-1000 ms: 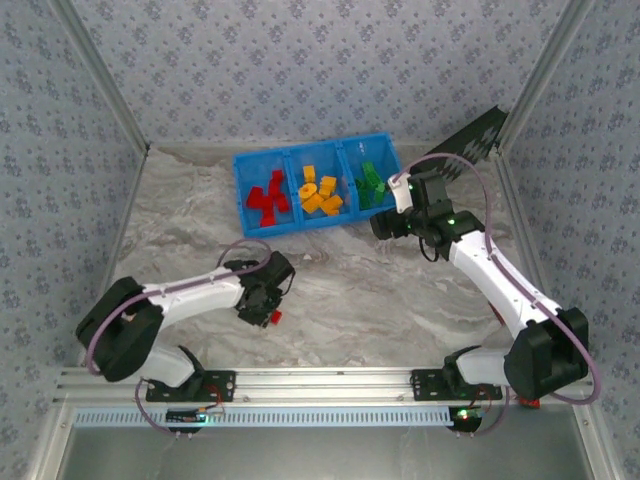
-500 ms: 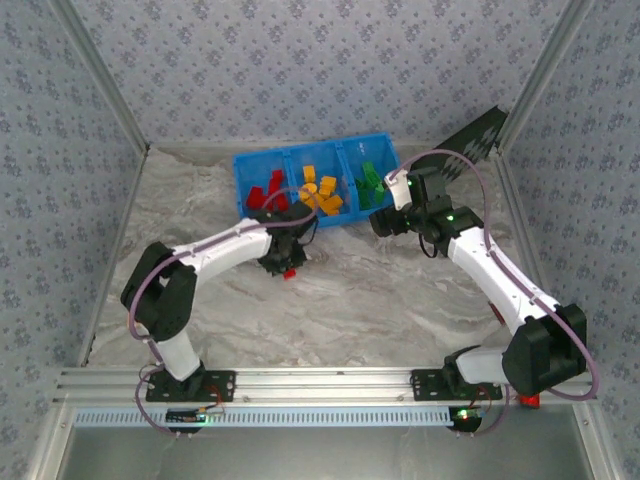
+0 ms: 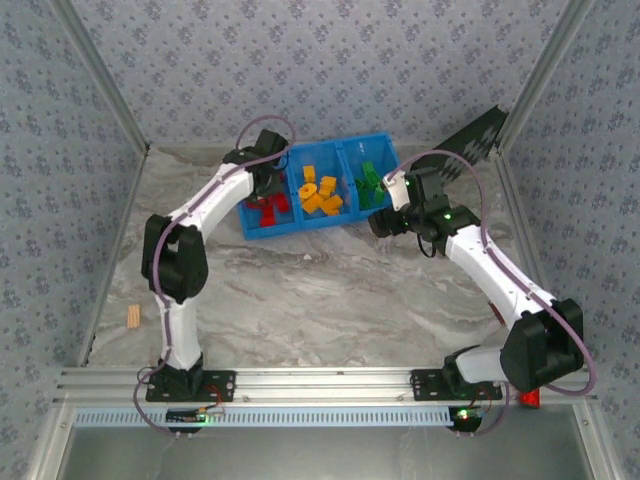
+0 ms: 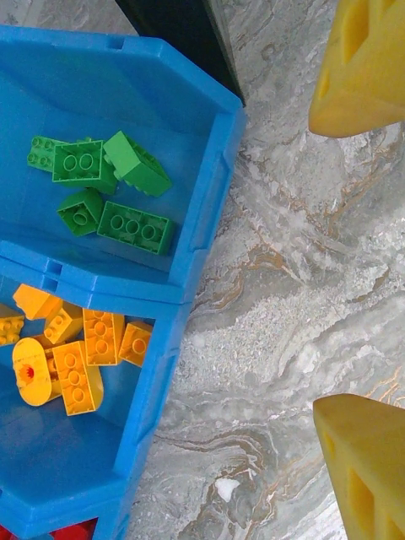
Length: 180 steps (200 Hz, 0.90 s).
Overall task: Sort the legos into containers by color
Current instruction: Place the lego in the container.
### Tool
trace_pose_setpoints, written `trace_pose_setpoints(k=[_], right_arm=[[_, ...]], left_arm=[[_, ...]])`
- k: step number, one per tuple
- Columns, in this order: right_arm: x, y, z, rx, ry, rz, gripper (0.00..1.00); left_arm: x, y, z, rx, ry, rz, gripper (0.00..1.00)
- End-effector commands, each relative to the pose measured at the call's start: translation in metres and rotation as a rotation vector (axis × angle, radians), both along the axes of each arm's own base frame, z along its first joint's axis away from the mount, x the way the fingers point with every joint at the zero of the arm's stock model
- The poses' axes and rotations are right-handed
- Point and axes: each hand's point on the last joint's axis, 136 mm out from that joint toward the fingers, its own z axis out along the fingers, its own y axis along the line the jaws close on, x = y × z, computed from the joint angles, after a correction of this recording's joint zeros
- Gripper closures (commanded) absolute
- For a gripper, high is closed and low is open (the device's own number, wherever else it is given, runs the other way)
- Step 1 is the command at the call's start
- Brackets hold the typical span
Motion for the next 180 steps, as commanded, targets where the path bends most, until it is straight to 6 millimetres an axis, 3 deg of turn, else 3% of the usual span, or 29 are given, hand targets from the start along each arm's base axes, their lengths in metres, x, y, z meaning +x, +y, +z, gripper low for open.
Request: trace_pose_setpoints(k=[1,14,51,82,103,141,173,180], right_arm=[[-0.002,0.002,-0.004,0.007,0.008,0.016,0.19],[-0.003,0.003,-0.004,0.008,0.008,0.019,0.19],[-0.004,0.003,-0.003,0.003,0.010,0.017,0.19],[-0.005,0.000,0.003,-0.004,-0.009,0.010,0.19],[-0.007,-0.001,0.002,-0.002,-0.011,0.010,0.18],[-0.011,-0.003,0.006,-0.006,-0.024,0.007,0.18],[-0.009,-0.011,0.010,-0.020,-0.066,-0.021,0.15],[-0.008,-0.014,0.011,-0.025,-0.078,-0.035,0.07]], left_arm=[[0.026,0.009,-0.004,-0.010,-0.010,0.023,0.83],[0.035,0.013,-0.017,-0.022,0.013,0.043,0.82],[0.061,0.017,-0.027,-0.086,0.017,0.079,0.73],[0.066,0.019,-0.030,-0.087,0.035,0.083,0.54],[0.067,0.019,-0.024,-0.083,0.024,0.075,0.50],[0.067,0.021,0.016,-0.083,-0.052,0.047,0.43],[0.058,0.024,0.080,-0.050,-0.198,-0.062,0.41],[0.052,0.027,0.093,-0.026,-0.229,-0.090,0.39]])
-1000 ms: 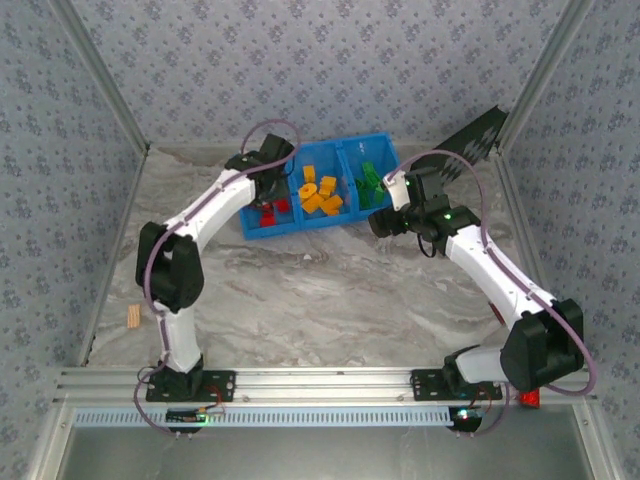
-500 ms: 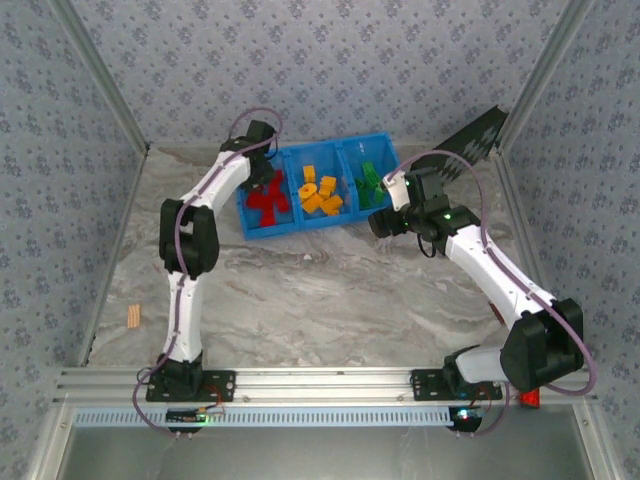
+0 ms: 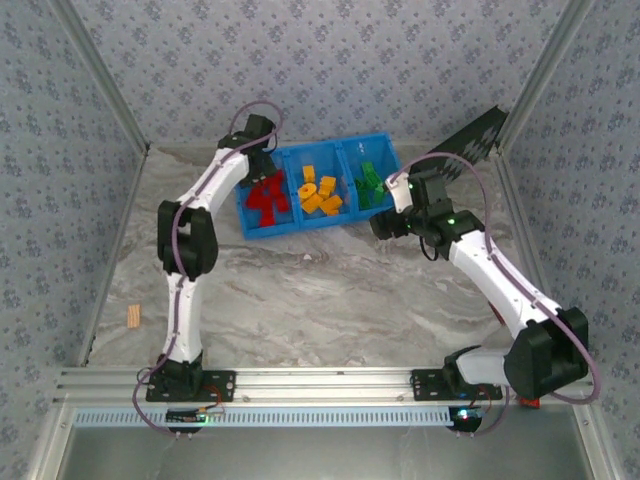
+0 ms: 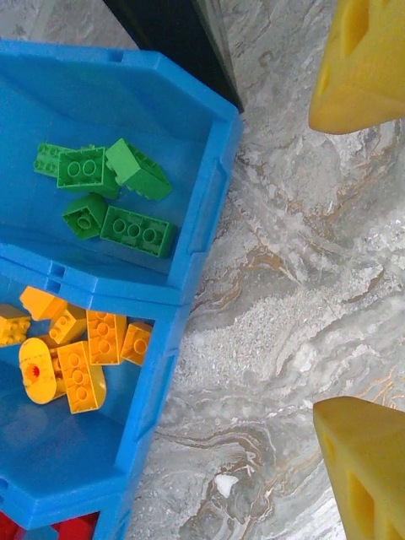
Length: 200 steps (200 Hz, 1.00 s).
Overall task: Sort the legos into containers by color
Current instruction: Place the lego in the container, then reset both arms
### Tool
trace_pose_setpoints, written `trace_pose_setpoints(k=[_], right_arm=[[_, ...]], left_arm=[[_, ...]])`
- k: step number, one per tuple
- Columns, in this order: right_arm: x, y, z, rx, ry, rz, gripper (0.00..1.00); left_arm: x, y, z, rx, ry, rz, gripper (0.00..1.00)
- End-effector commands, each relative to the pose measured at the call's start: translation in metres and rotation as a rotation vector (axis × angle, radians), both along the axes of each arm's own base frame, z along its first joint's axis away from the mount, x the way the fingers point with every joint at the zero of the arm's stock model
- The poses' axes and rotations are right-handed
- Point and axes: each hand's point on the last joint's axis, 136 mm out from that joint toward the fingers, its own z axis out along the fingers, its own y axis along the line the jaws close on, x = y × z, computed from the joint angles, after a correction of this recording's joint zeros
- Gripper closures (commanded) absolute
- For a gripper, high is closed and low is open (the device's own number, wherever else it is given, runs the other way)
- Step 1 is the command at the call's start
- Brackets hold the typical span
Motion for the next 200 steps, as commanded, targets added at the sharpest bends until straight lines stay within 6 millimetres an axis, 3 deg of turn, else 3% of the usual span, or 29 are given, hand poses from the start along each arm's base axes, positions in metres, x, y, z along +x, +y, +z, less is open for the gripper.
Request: trace_pose_setpoints(k=[1,6,33,52,74,99,116,148,173,200], right_arm=[[-0.001,-0.010,0.006,-0.029,-0.051,-0.029,0.05],[0.000,-0.014,0.006,-0.033,-0.056,-0.044,0.00],[0.003,-0.048,0.013,-0.020,-0.107,-0.200,0.00],[0.000,-0.082,0.012,0.028,-0.142,-0.362,0.00],[-0.007,-0.098,-0.002,0.106,-0.158,-0.447,0.00],[-0.014,-0.119,-0.022,0.096,-0.190,-0.521,0.00],[-0.019,-0.127,-0.031,0.090,-0.216,-0.538,0.00],[-0.029,-0.143,-0.035,0.045,-0.238,-0.582,0.00],[-0.037,-0.158,-0.035,0.014,-0.247,-0.648,0.00],[-0.029,-0.147,-0.034,0.084,-0.279,-0.571,0.00]], left_arm=[[-0.012,0.011,0.102,0.045,-0.218,-0.096,0.39],[-0.017,0.015,0.107,0.070,-0.234,-0.118,0.38],[-0.060,0.052,0.121,0.242,-0.288,-0.168,0.32],[-0.099,0.097,0.105,0.299,-0.276,-0.082,0.18],[-0.137,0.128,0.086,0.336,-0.336,-0.066,0.06],[-0.172,0.159,0.072,0.479,-0.454,-0.038,0.04],[-0.192,0.180,0.050,0.496,-0.483,0.004,0.02],[-0.193,0.185,0.030,0.390,-0.689,0.007,0.01],[-0.172,0.176,-0.004,0.366,-0.596,-0.081,0.01],[-0.158,0.165,-0.028,0.350,-0.640,-0.141,0.01]])
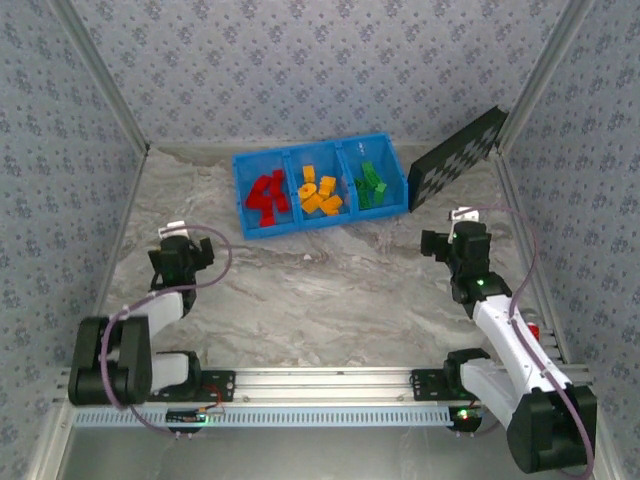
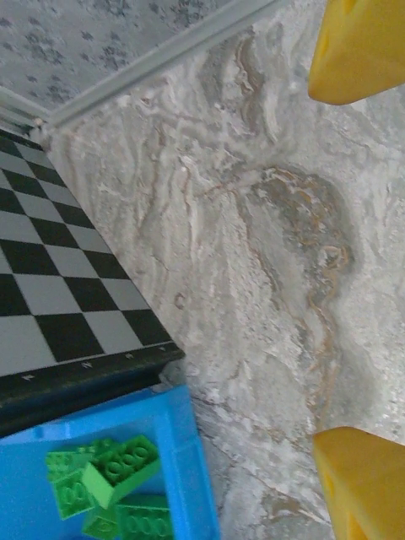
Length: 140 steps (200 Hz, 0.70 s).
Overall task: Sort the legos into containers by color
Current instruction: Reset both arms
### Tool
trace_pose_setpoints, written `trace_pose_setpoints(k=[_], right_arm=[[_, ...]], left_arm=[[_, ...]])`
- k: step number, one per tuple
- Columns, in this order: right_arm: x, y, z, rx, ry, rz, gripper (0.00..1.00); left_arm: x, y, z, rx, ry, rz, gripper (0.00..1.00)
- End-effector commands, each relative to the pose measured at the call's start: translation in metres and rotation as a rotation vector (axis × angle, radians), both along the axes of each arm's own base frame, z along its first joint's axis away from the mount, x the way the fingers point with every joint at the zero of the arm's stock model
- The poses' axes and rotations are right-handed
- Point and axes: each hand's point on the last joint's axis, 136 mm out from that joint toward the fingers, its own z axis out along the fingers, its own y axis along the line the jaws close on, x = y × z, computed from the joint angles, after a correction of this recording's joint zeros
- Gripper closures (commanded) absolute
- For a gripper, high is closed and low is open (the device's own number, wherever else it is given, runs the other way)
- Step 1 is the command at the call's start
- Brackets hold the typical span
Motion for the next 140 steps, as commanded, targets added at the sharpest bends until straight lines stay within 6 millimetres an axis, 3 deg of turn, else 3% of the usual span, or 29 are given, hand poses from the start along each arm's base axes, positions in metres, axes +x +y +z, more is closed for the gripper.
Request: trace_pose_setpoints(k=[1,16,26,37,45,64,99,140], right_arm=[[0.006,0.001,0.002,0.027,-0.051,0.026,0.00],[0.013,0.000,0.000,0.028,-0.078,0.030,0.00],[0.020,-0.003,-0.001,0.018,-0.104,0.024,0.00],[0.027,-0.004,-0.004,0.004,-0.118,0.039,0.00],[0.033,-0.006,-0.009,0.004,-0.125,0.044,0.00],[0.048,-0.009,-0.025,0.014,-0.121,0.046,0.00],[0.072,-0.006,-0.066,-0.001,-0.054,0.090,0.00],[0.087,-0.005,-0.082,0.014,-0.003,0.122,0.00]], left_arm=[[0.032,-0.017,0.026,-0.007,-0.185,-0.114,0.01],[0.043,-0.031,0.017,0.006,-0.234,-0.205,0.01],[0.040,-0.035,0.006,-0.017,-0.131,-0.224,0.01],[0.048,-0.039,0.012,-0.011,-0.162,-0.247,0.01],[0.049,-0.041,0.005,-0.017,-0.125,-0.264,0.01],[0.053,-0.031,0.005,-0.060,-0.112,-0.230,0.01],[0.052,-0.031,0.004,-0.062,-0.101,-0.230,0.01],[0.052,-0.031,0.005,-0.060,-0.098,-0.229,0.01]])
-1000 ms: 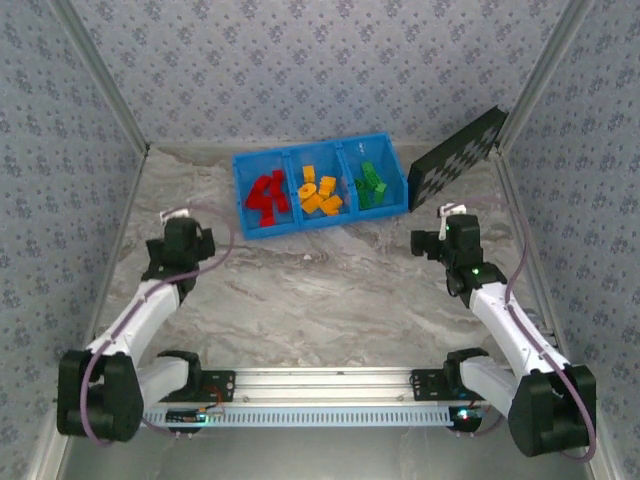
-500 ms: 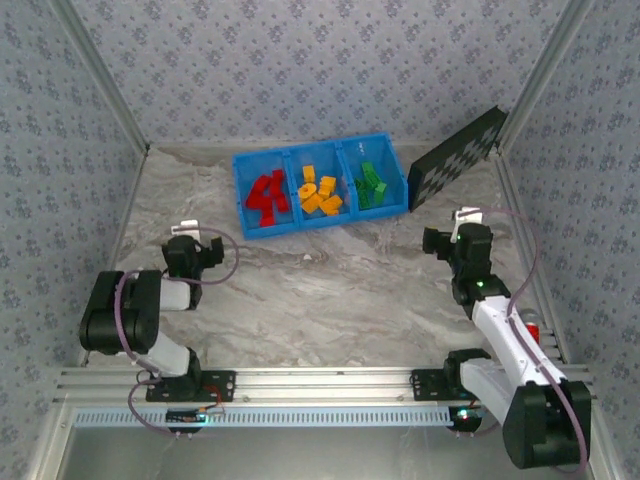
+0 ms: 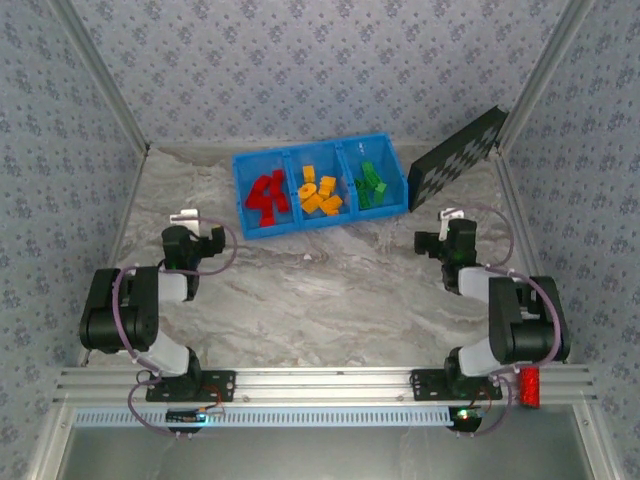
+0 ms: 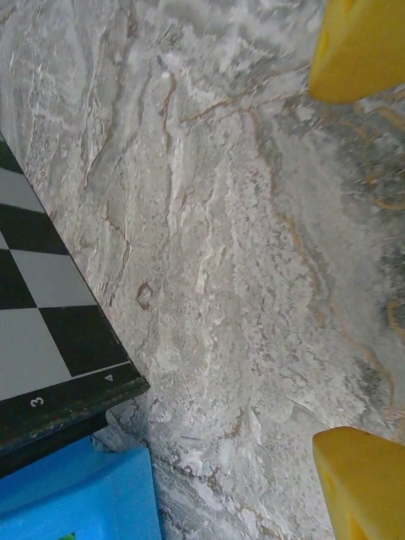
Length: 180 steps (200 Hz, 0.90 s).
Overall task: Sort the legos into containers by color
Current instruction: Reset both arms
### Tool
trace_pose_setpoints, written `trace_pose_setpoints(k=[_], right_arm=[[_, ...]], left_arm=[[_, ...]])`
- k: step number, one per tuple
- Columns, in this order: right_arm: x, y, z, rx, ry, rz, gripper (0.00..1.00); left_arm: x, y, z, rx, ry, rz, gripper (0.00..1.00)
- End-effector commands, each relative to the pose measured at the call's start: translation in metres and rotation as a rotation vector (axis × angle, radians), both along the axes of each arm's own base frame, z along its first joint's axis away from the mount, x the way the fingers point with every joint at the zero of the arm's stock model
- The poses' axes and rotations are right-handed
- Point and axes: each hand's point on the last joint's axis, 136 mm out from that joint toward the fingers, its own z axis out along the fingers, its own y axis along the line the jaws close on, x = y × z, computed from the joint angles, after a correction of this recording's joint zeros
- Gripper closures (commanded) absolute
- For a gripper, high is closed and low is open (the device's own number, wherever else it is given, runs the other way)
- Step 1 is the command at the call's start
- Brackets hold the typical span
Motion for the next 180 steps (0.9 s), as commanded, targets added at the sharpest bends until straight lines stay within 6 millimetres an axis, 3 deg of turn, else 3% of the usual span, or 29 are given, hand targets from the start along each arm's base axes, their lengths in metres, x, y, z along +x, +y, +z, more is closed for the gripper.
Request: trace_pose_setpoints(k=[1,31,42,180], right_arm=[[0.021,0.001,0.022,0.023,-0.088,0.037,0.00],[0.008,0.001,0.019,0.037,-0.230,0.051,0.00],[0.006,0.002,0.015,0.032,-0.157,0.058,0.00],[0.008,-0.002,0.017,0.040,-0.178,0.036,0.00]], left_arm=[[0.005,-0.003,0.008,-0.010,-0.023,-0.017,0.01],[0.005,-0.003,0.008,-0.008,-0.022,-0.017,0.01],[0.005,-0.003,0.008,-0.008,-0.022,-0.016,0.01],[0.005,-0.004,0.008,-0.008,-0.022,-0.017,0.01]])
